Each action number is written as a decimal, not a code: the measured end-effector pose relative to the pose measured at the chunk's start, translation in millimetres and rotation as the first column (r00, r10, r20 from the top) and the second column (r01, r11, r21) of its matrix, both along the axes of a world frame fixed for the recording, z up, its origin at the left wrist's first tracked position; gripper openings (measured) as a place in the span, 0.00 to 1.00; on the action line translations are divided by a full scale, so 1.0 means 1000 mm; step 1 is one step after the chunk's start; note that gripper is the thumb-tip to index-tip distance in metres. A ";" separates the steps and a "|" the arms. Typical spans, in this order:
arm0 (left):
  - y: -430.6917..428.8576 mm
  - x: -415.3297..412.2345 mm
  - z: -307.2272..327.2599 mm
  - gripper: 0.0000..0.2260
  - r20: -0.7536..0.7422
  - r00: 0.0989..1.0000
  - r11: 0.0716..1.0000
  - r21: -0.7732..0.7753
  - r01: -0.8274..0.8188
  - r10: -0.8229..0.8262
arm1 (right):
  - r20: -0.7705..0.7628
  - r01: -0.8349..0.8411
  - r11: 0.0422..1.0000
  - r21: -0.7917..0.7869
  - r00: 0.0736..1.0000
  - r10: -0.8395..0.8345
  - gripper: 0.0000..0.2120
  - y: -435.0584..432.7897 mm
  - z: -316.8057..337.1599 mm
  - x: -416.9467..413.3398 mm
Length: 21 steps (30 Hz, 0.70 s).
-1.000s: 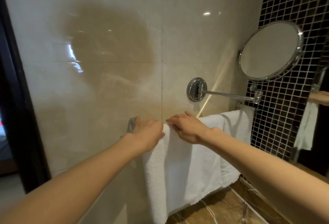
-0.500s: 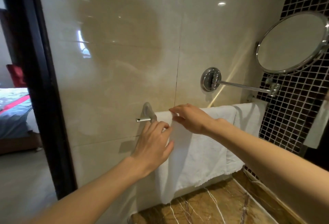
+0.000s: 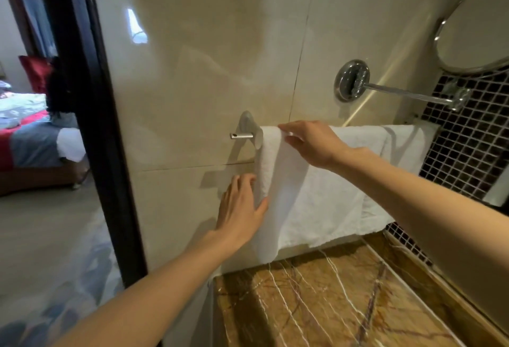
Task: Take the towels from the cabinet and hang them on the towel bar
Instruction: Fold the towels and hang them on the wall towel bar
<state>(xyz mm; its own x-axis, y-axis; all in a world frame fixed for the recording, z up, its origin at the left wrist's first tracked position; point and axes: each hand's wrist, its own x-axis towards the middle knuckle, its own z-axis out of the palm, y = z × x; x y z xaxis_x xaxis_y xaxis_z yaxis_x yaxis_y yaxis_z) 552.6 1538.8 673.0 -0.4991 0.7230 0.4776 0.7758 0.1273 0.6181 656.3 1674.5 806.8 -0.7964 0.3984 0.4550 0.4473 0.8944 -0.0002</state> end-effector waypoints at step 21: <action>0.037 0.001 -0.136 0.30 0.464 0.886 0.908 -0.368 0.199 -0.007 | -0.055 -0.010 0.996 0.084 0.998 0.015 0.15 0.012 -0.005 -0.006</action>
